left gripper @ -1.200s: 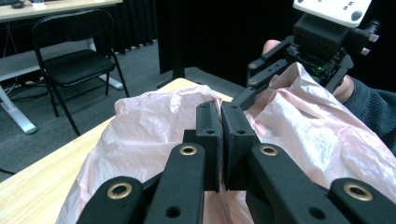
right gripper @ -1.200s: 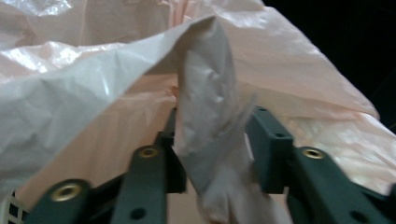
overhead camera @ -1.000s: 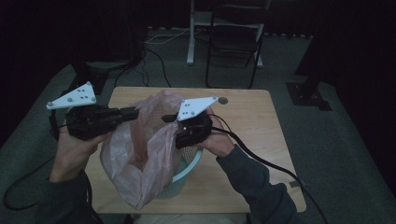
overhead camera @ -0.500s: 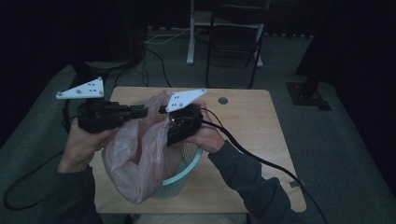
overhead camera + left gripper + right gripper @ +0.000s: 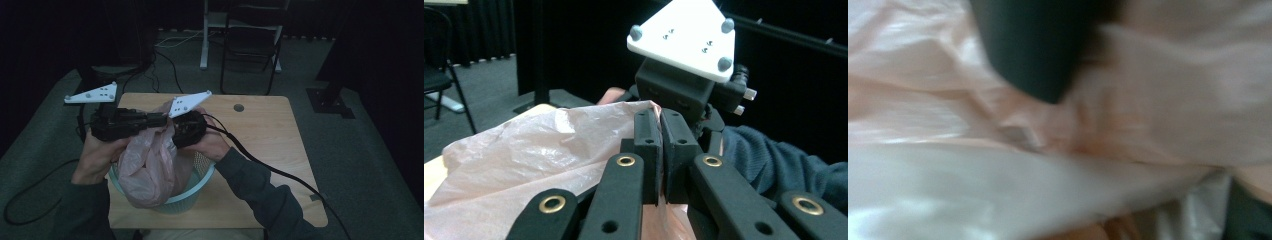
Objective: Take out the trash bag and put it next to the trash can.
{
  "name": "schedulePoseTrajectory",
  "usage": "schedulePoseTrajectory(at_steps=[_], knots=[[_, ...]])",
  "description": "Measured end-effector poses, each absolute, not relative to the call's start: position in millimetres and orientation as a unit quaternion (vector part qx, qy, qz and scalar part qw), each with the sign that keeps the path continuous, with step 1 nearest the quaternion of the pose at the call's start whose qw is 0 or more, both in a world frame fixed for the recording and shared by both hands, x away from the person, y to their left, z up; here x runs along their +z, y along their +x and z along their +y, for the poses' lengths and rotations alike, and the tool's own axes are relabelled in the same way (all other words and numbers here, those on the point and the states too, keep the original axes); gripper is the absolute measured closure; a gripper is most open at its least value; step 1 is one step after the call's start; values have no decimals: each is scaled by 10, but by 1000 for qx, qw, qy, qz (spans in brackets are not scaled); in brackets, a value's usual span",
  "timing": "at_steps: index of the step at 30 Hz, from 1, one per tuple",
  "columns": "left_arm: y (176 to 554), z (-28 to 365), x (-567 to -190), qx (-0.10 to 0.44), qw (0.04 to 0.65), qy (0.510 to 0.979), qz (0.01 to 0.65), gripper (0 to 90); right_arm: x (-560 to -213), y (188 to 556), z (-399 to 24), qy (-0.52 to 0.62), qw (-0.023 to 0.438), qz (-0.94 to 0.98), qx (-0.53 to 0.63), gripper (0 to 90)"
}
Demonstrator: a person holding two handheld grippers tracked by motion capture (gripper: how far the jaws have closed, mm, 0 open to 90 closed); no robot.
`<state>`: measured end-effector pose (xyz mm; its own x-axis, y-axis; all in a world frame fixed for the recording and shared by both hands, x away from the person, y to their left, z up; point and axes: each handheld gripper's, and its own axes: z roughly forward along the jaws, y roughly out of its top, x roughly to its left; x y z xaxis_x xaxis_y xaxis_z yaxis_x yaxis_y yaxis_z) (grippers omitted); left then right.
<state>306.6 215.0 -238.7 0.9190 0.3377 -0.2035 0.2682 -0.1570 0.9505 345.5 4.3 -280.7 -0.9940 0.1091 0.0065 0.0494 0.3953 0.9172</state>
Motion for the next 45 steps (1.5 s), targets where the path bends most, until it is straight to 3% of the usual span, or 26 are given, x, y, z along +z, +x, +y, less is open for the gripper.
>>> schedulePoseTrajectory(at_steps=[3,7,20,31,45], knots=[[3060,2173,-2395,29,618,758,204,867,-2827,3479,56,47,17,835,548,801],[3042,2224,-2390,35,619,757,207,850,-2841,3508,77,46,20,835,548,879],[2916,2570,-2379,77,619,744,240,753,-2783,3479,281,41,25,841,539,890],[2790,2830,-2406,124,615,727,279,716,-2614,3420,-41,50,52,849,523,890],[2719,2977,-2531,133,611,723,294,694,-2378,3379,-282,48,76,833,545,890]])
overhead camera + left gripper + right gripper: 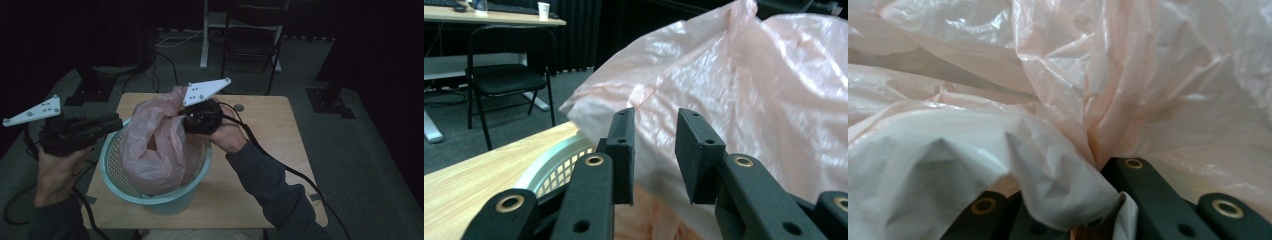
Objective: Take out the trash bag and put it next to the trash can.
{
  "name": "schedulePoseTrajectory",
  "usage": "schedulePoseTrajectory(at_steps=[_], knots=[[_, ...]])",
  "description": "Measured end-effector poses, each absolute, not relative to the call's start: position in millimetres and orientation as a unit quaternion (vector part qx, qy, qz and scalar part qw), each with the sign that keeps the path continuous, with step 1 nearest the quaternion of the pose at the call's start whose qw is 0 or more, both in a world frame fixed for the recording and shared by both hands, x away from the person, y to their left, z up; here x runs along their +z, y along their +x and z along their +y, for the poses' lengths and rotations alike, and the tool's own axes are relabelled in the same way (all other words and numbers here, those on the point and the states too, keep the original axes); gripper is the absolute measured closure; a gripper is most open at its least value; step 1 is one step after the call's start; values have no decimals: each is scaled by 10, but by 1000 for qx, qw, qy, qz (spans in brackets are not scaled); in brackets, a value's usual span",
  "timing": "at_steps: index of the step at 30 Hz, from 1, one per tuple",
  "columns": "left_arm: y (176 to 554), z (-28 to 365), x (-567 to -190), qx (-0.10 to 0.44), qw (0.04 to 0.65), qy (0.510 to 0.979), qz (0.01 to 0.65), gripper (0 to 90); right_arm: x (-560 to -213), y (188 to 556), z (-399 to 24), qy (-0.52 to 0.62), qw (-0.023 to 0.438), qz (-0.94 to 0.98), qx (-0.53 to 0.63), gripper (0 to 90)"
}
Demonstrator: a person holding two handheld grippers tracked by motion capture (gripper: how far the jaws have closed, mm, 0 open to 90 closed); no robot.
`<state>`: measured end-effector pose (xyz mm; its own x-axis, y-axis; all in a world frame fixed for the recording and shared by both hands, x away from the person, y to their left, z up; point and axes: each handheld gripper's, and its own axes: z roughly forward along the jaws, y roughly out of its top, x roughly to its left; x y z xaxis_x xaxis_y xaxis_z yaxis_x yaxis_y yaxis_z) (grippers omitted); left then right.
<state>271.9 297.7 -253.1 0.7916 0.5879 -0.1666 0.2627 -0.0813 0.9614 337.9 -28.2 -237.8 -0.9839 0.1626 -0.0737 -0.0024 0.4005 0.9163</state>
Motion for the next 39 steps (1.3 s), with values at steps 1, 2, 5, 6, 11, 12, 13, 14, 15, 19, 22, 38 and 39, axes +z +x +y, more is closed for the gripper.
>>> schedulePoseTrajectory(at_steps=[1,2,5,6,11,12,13,14,15,19,22,38,39], knots=[[2712,2986,-2537,133,611,722,295,691,-2364,3376,-296,48,78,832,547,890],[2706,2994,-2542,133,612,721,296,687,-2348,3373,-313,48,80,831,549,890],[2693,3019,-2557,135,612,719,300,675,-2297,3372,-370,51,85,826,555,890],[2691,3026,-2562,136,613,718,300,669,-2280,3372,-389,52,87,824,558,890],[2682,3049,-2586,136,613,717,303,638,-2179,3362,-490,51,97,814,570,889],[2681,3052,-2593,135,614,716,304,625,-2159,3359,-512,52,99,812,573,890],[2679,3053,-2600,134,616,715,304,613,-2141,3357,-534,53,100,810,575,889],[2678,3051,-2607,134,616,714,304,602,-2124,3355,-555,53,101,810,576,889],[2680,3051,-2614,135,615,715,304,592,-2109,3353,-574,55,103,808,577,889],[2687,3047,-2638,137,612,715,308,569,-2053,3345,-642,56,107,804,583,890],[2687,3044,-2647,138,611,715,310,557,-2029,3339,-671,56,109,802,585,889],[2680,3004,-2705,143,595,725,317,495,-1852,3281,-898,63,120,787,602,890],[2682,3004,-2708,143,594,726,317,493,-1846,3276,-906,63,120,786,603,891]])
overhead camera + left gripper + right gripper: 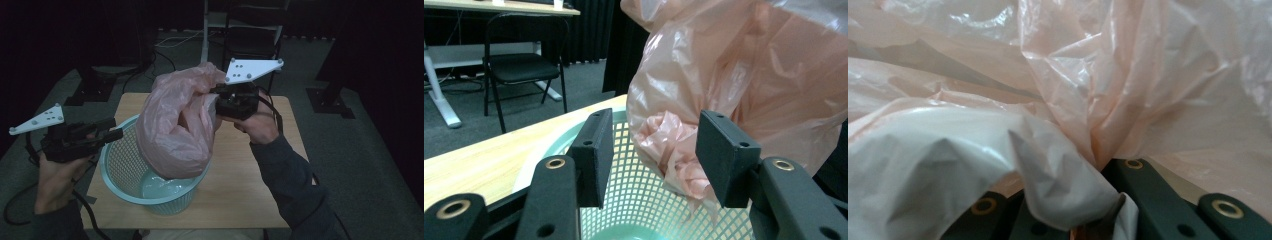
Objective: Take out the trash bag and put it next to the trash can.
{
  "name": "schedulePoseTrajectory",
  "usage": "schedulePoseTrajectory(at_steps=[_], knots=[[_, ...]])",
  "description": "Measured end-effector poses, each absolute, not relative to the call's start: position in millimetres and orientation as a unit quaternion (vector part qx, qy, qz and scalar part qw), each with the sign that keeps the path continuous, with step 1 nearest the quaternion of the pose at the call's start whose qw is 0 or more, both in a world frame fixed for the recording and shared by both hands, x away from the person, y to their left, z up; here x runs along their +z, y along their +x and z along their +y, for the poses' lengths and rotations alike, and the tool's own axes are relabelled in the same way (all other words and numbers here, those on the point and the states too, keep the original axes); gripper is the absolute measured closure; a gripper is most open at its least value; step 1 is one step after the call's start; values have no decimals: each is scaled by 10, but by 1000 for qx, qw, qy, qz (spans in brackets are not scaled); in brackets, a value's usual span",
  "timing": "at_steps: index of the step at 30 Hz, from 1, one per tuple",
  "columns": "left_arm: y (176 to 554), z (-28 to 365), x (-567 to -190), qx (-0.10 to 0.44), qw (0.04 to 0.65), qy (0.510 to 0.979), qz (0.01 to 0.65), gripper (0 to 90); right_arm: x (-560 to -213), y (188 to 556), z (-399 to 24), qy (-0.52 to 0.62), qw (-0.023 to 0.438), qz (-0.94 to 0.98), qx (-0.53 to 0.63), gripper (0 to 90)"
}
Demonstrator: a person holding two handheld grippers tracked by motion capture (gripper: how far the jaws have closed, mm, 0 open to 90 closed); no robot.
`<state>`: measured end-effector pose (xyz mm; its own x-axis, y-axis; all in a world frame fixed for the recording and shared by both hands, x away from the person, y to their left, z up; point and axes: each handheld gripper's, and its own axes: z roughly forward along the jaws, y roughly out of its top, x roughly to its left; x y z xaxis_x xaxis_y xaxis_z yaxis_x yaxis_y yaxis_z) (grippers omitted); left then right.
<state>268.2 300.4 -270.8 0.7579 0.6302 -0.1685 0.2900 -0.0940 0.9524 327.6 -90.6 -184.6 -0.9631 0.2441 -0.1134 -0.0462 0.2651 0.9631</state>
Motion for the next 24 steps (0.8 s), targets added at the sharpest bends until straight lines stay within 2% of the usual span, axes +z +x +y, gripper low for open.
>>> schedulePoseTrajectory(at_steps=[13,24], knots=[[2676,2987,-2717,139,595,727,313,471,-1736,3134,-999,58,114,772,623,890],[2655,3029,-2719,141,597,725,313,467,-1636,3008,-1123,48,135,767,626,890]])
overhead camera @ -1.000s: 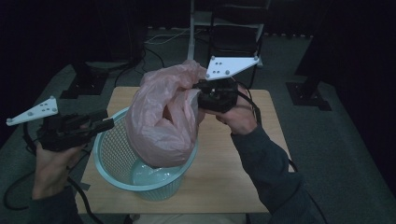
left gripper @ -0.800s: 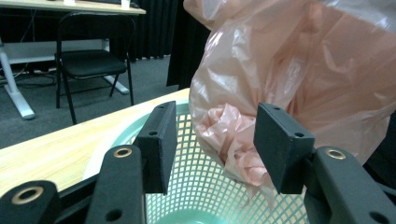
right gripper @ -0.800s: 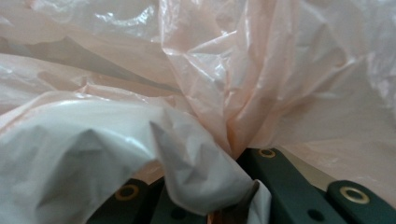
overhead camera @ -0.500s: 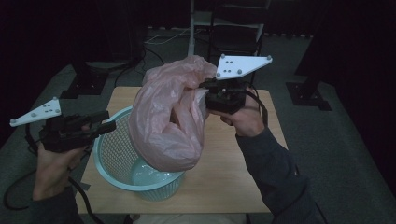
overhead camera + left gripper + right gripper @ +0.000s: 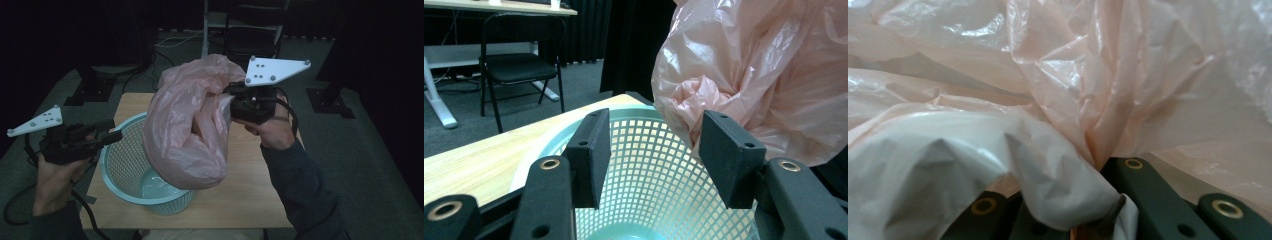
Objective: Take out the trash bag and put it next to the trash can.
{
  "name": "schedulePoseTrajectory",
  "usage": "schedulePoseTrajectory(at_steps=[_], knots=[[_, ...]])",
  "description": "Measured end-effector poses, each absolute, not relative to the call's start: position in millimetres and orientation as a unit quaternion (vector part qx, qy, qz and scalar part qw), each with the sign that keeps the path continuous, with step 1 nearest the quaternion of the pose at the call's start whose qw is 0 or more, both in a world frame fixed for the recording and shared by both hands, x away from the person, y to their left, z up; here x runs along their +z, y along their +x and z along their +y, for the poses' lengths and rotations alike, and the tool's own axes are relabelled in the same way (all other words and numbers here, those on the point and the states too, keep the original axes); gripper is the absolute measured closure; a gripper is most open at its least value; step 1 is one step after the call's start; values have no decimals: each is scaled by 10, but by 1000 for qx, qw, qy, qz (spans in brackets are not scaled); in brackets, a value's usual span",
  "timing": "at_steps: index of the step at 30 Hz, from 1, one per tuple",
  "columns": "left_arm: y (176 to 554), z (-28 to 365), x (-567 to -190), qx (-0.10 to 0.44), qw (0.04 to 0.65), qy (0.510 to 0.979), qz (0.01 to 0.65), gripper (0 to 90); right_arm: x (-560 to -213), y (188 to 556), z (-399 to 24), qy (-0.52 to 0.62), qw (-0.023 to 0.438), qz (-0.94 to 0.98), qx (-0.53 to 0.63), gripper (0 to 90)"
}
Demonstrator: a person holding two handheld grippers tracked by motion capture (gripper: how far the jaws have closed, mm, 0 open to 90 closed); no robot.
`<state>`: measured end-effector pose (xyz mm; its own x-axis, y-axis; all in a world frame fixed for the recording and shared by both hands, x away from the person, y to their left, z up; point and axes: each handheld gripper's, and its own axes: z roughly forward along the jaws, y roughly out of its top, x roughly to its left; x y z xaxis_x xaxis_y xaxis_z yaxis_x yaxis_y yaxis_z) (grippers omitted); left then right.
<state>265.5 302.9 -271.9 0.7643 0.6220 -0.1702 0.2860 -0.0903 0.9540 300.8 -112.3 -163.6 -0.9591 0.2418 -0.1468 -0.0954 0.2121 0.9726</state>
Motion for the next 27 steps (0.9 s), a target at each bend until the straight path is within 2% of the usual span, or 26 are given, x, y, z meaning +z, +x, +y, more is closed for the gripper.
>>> schedulePoseTrajectory(at_steps=[27], knots=[[2680,2994,-2740,131,591,734,308,468,-1598,2891,-1751,79,188,761,616,891]])
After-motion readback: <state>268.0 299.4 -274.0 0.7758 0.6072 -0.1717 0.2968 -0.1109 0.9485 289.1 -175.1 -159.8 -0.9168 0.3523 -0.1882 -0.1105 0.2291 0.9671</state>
